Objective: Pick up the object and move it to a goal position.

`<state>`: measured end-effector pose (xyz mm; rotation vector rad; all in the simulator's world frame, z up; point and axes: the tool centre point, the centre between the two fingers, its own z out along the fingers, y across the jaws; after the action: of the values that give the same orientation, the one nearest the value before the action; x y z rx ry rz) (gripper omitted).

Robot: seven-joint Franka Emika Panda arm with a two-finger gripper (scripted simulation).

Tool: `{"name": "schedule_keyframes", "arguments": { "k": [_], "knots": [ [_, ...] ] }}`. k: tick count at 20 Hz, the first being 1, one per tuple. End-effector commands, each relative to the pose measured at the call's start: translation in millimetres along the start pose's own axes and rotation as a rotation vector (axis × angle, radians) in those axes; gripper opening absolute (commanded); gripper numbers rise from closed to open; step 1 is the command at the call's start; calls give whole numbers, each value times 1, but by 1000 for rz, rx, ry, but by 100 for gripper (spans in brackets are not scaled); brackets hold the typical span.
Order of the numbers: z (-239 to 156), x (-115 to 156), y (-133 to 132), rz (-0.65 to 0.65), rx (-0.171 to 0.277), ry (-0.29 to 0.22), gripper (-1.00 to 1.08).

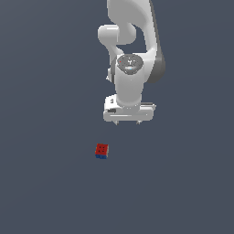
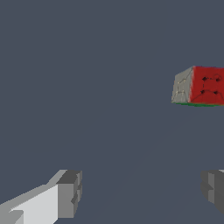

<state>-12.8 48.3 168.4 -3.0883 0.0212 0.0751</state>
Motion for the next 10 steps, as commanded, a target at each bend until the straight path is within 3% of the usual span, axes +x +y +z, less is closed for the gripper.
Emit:
{"name": "schedule_keyframes", "arguments": {
  "k": [1,10],
  "knots": [
    [0,0,0,0,0,0,100],
    [-16,2,-4,19,-2,17,100]
  ]
}}
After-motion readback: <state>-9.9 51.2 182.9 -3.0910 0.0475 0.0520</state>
